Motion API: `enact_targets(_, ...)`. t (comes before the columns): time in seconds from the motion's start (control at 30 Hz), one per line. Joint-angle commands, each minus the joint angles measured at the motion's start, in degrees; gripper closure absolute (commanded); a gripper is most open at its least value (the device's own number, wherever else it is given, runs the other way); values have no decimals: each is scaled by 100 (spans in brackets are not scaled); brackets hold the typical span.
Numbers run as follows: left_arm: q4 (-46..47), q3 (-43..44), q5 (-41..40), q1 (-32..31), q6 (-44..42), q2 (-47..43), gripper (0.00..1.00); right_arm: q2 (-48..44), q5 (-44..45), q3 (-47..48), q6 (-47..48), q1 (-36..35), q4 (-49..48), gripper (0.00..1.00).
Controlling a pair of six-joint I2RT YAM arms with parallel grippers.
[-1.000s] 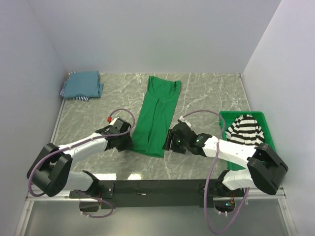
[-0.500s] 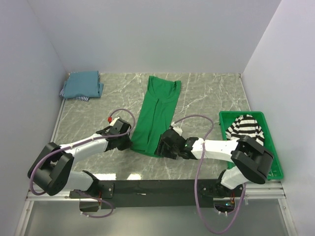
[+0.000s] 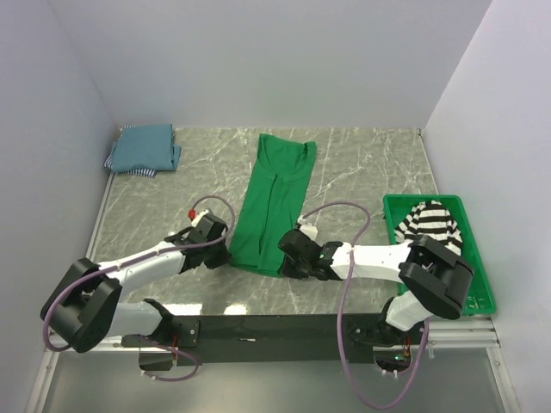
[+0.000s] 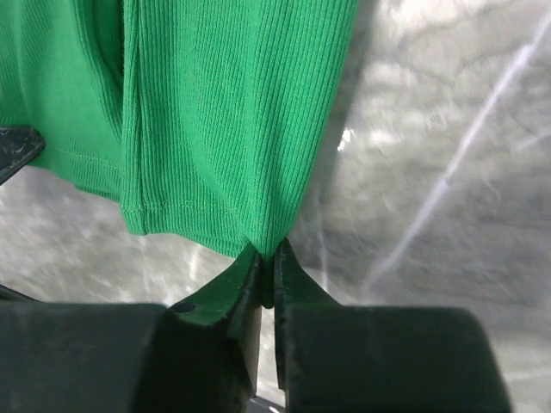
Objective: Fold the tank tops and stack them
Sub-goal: Fold the tank top
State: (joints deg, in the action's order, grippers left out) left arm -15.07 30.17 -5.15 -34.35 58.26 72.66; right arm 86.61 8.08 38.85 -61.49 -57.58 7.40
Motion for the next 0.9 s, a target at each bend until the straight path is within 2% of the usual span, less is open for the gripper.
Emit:
enact_targets(0.0,-602,-213,163,-282,176,-243,99,-292,142,-220,269,-183,780,92)
enact_targets(0.13,-988,-301,-30,-913,816,-612,100,-609,54,-255,357,-498,1070,96)
enact_targets(0.37,-1929,-311,-425,-1733,1890,-1641,99,-1023,-114,-177,261,-1202,1553,96)
enact_targets(0.5,-2202,128,-627,-1716,1786,-1764,99,-1172,44,183,462,-1106,1966,95)
enact_targets(0.6,-2176,629,-768,-1602,1488,-1406,99,-1155,132,596,708,-843,2177,95)
enact_targets(0.87,-1579,1622,-470,-662,573,-465,100,-988,-69,1150,1385,247,2169,95)
